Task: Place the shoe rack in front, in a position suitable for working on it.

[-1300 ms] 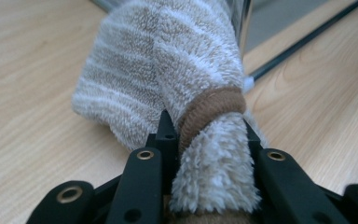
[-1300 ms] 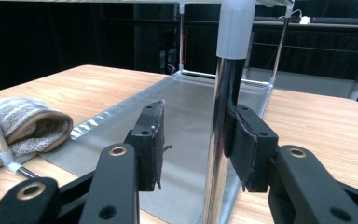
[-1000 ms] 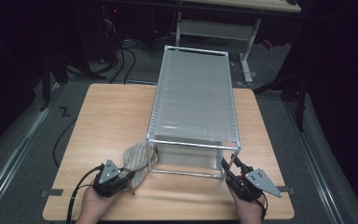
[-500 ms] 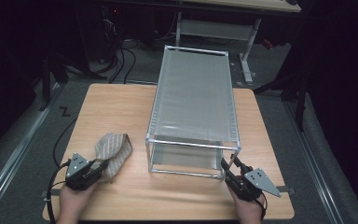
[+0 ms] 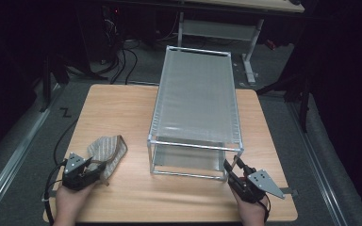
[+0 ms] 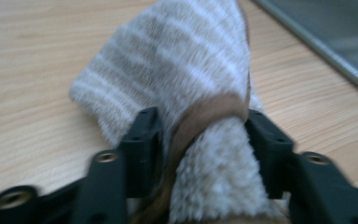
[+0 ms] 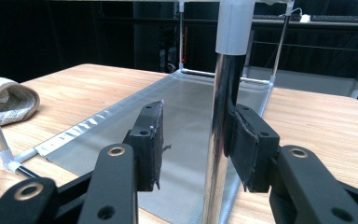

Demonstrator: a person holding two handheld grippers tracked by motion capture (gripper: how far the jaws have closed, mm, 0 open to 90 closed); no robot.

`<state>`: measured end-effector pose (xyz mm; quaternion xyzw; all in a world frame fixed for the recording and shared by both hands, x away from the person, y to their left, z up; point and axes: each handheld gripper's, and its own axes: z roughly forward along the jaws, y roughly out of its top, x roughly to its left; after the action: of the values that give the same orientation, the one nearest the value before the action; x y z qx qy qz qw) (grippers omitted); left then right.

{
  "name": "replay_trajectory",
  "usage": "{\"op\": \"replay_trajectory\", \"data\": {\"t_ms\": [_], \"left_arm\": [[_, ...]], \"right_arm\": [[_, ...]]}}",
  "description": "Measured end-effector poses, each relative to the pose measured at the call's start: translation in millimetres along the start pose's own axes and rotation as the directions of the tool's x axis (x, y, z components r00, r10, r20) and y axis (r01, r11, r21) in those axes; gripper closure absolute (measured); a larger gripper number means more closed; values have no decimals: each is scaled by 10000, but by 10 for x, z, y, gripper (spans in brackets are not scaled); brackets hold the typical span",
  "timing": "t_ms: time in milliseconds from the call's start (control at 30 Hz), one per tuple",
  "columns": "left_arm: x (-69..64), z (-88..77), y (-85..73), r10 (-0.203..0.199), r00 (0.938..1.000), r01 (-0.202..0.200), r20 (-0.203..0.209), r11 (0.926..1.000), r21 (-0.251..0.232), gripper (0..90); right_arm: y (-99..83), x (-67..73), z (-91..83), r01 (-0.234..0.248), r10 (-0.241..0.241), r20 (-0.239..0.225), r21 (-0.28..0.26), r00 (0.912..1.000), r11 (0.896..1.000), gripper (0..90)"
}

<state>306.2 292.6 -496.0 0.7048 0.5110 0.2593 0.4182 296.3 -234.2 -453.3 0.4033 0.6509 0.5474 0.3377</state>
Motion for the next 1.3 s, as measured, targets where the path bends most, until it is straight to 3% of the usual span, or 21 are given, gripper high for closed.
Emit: {"op": "replay_trajectory", "data": {"t_ms": [67,200,233,633,667,700,733,767,800,833,867,900,933,1167,1233,1300], "left_arm": [[-26,-33,36,126,9999,-126,-11,9996,-253,358],[-110,-79,86,355,9993,-346,130,9976,-598,321],[-161,-88,103,534,9985,-523,154,9965,-657,317],[-398,-161,186,903,9927,-794,797,9882,-1307,356],[-451,-173,211,1109,9896,-982,911,9861,-1341,363],[-583,-199,267,1536,9813,-1353,1159,9791,-1520,381],[-583,-199,267,1536,9813,-1353,1159,9791,-1520,392],[-698,-201,326,1749,9721,-1485,1564,9747,-1669,403],[-698,-201,326,1749,9721,-1485,1564,9747,-1669,415],[-747,-191,355,1845,9673,-1551,1740,9732,-1696,415],[-788,-174,381,1887,9618,-1551,1983,9726,-1733,432],[-860,-125,430,1944,9518,-1576,2374,9735,-1654,456],[-860,-125,430,1944,9518,-1576,2374,9735,-1654,468],[-1110,53,640,2178,9364,-1696,2751,9673,-1887,519],[-1213,159,734,2221,9355,-1712,2747,9653,-1974,558],[-1231,194,756,2144,9366,-1627,2770,9666,-1981,580]], "right_arm": [[0,0,2,9,-9,0,0,10000,10000,571],[-2,10,5,30,-30,15,-3,10000,10000,570],[-2,9,6,21,-21,6,-17,10000,10000,570],[-7,6,10,11,-11,23,30,10000,10000,571],[-8,5,11,14,-14,25,31,10000,10000,574],[-8,6,12,22,-22,55,33,10000,10000,581],[-8,6,12,22,-22,55,33,10000,10000,581],[-9,5,11,13,-13,53,41,10000,10000,591],[-9,5,11,13,-13,53,41,10000,10000,591],[-10,5,9,28,-29,55,53,10000,10000,595],[-9,3,6,51,-52,34,70,10000,10000,600],[-4,-2,-2,27,-27,39,82,10000,10000,617],[-4,-2,-2,27,-27,39,82,10000,10000,617],[3,-24,-23,73,-75,150,103,9999,9999,682],[3,-26,-28,80,-82,214,133,9997,9999,705],[3,-28,-31,70,-73,230,148,9997,9999,718]]}}
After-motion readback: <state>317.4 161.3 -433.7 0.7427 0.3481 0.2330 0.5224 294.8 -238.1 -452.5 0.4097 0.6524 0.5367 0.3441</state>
